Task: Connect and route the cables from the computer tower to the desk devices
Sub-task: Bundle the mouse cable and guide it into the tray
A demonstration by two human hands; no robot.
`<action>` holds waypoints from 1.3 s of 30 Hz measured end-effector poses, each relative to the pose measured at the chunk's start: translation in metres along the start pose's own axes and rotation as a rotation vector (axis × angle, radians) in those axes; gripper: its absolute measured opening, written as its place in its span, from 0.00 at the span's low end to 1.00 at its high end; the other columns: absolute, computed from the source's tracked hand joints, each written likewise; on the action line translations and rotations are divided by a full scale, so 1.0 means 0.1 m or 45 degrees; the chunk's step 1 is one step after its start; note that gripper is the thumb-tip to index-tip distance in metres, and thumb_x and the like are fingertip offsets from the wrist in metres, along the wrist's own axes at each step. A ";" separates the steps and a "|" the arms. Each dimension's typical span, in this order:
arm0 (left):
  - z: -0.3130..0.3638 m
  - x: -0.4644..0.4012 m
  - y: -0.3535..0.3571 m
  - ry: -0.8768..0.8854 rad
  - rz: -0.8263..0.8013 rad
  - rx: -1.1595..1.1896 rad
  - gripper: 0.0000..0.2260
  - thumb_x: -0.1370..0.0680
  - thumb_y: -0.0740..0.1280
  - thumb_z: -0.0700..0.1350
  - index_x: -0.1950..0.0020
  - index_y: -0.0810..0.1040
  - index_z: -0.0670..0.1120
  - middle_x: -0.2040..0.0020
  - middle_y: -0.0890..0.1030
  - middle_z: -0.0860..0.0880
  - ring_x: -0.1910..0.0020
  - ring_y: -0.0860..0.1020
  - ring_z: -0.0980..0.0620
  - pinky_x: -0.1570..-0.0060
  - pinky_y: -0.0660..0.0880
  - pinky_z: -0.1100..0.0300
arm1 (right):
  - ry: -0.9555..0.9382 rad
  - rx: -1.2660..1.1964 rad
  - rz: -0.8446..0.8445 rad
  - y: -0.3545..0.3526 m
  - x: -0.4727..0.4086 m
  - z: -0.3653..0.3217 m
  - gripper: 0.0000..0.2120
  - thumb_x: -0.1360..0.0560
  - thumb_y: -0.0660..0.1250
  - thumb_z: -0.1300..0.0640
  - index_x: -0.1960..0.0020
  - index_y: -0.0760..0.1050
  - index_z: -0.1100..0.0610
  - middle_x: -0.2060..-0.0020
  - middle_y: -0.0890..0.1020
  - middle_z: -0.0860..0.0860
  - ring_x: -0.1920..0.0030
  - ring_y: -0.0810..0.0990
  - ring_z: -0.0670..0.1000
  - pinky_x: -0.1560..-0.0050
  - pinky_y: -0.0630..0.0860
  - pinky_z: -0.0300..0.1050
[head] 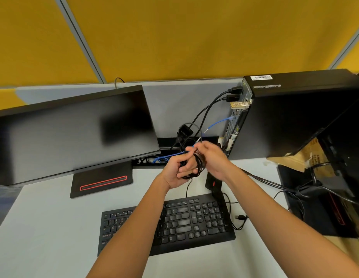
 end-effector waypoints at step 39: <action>0.08 0.11 -0.41 -0.037 1.254 -0.923 0.11 0.19 0.61 0.43 0.48 0.77 0.36 0.56 0.77 0.43 0.63 0.73 0.51 0.67 0.67 0.60 | -0.704 1.143 0.474 -0.05 0.42 -0.26 0.39 0.32 0.76 0.61 0.28 0.60 0.49 0.44 0.73 0.49 0.50 0.76 0.46 0.49 0.74 0.43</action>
Point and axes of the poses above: each hand's wrist, its own x-axis away from the middle knuckle, its own y-axis out of the palm, z = x × y, the point moved 8 cm from there along -x, towards the middle knuckle
